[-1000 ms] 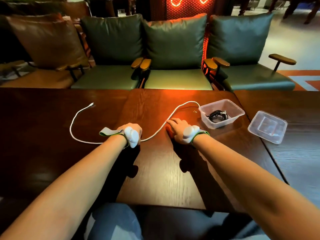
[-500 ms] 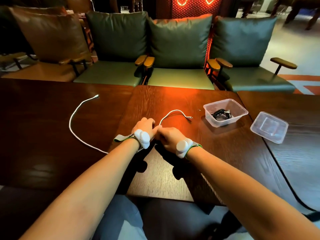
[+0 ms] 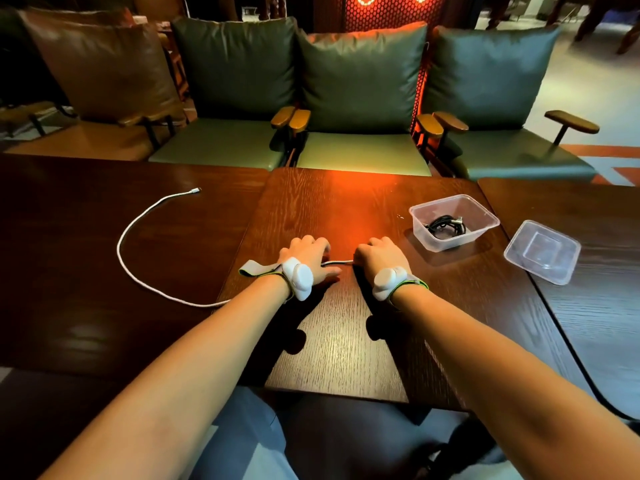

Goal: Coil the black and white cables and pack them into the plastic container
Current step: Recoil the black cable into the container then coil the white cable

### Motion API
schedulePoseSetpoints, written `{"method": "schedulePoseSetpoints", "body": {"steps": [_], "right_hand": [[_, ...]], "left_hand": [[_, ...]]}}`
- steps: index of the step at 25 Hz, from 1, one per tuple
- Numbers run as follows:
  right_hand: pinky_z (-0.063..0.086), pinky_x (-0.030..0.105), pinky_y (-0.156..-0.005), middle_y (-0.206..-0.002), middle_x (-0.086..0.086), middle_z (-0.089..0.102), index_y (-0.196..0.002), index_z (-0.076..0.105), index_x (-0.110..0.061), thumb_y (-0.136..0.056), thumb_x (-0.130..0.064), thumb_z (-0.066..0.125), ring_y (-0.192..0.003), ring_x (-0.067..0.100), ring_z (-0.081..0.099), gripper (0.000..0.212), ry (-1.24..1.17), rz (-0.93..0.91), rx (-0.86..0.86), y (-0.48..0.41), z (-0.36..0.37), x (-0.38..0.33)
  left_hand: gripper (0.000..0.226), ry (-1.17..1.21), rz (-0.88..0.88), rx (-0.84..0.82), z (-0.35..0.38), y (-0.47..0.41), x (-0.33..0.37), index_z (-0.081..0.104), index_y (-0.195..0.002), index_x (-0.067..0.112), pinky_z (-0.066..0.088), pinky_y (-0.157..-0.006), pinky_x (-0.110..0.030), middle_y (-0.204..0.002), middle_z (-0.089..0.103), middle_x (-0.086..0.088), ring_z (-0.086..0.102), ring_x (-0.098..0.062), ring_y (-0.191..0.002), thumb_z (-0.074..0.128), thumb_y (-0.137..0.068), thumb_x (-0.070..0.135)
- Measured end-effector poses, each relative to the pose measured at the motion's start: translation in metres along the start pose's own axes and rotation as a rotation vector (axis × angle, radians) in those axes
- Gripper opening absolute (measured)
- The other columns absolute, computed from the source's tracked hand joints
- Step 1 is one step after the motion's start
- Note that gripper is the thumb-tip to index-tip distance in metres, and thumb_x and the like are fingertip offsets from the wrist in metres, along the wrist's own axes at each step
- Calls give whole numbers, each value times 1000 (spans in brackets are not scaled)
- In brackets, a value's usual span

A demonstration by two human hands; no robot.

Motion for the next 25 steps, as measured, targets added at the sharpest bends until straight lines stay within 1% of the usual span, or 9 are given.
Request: {"method": "schedulePoseSetpoints", "body": {"steps": [6,10,12,14,17,19,21,23,25], "right_hand": [[45,37,-75,-102,11,63,-106,54,-9,-100,-28,51,-89,28,58,20,-456,22,33,2,3,-19],[45,35,-64,-81,6,63,-96,61,-8,-103,-31,47,-72,22,56,28,-864,137,-36,14,-11,-22],[29,24,-42,-58,-1,48,-76,56,-15,-102,-45,41,-47,15,38,42,-1247,226,-291,26,-6,-33],[9,18,-42,-49,-6,30,-65,45,-20,-101,-51,36,-40,9,17,49,-1580,245,-563,40,-2,-48],[7,18,-40,-49,-7,17,-64,42,-19,-101,-41,34,-39,8,10,44,-1970,68,-730,44,-20,-70],[22,18,-36,-52,-6,28,-77,51,-15,-104,-38,34,-39,6,25,39,-2217,24,-595,35,-35,-74],[45,17,-46,-63,-2,47,-99,59,-9,-106,-32,36,-50,7,48,33,-2360,101,-244,18,-45,-60],[47,17,-51,-74,1,56,-112,59,-6,-107,-24,37,-56,7,54,29,-2157,175,124,5,-51,-35],[42,15,-53,-76,0,60,-114,63,-6,-105,-18,39,-57,5,49,28,-1617,201,398,2,-62,-5]], "left_hand": [[12,108,179,223,-3,1,-2,37,-91,35,26,-51,-31,-86,56,9,55,-25,-76,39,-103,37],[21,113,275,240,-4,14,0,47,-100,30,42,-61,-38,-94,57,4,57,-24,-80,38,-103,50],[28,127,270,373,-15,22,1,53,-99,26,45,-62,-40,-93,54,0,56,-28,-82,37,-103,47],[26,110,258,412,-20,23,4,59,-104,21,48,-66,-45,-97,56,-6,56,-31,-88,41,-104,40],[20,207,250,292,-11,20,18,61,-110,14,49,-78,-47,-103,62,-12,58,-34,-97,48,-98,23],[28,372,231,144,0,19,31,61,-106,6,48,-83,-40,-103,65,-13,60,-29,-96,47,-90,24],[30,390,233,73,8,20,48,61,-111,1,44,-87,-34,-109,64,-15,60,-27,-101,51,-96,24],[23,308,352,92,2,22,69,65,-105,-1,44,-88,-35,-115,65,-22,62,-36,-106,49,-101,15],[26,252,460,102,-7,27,80,66,-92,7,46,-83,-39,-103,69,-17,64,-37,-98,48,-103,22]]}}
Point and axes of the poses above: each hand's wrist, its own y-axis away from the middle knuckle, its own z-axis out of the palm, x = y × z, the point moved 7 cm from there along -y, towards the middle knuckle
